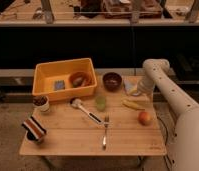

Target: Place apple in plastic cup

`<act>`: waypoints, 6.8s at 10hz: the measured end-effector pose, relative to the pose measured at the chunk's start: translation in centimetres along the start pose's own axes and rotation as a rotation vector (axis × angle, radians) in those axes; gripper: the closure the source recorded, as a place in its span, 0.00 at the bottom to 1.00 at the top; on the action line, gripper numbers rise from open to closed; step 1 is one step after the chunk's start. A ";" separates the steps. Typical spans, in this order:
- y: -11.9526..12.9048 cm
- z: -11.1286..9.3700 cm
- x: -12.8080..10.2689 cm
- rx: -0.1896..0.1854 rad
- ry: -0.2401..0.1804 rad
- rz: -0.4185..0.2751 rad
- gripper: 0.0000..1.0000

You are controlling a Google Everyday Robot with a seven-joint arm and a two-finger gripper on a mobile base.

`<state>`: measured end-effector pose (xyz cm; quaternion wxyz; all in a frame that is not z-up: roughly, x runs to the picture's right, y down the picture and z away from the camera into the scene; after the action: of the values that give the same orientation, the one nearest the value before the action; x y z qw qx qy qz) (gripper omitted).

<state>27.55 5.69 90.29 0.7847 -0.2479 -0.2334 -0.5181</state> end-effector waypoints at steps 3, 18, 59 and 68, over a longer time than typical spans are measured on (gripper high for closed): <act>0.0 0.0 0.0 0.000 0.000 0.000 0.20; 0.0 0.0 0.0 0.000 0.000 -0.001 0.20; -1.3 -4.6 -11.7 -0.024 0.113 -0.138 0.78; -25.2 -7.0 -7.3 0.203 0.151 -0.452 0.78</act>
<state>2.33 -2.22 84.05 0.6850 -0.0700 -0.2743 -0.6713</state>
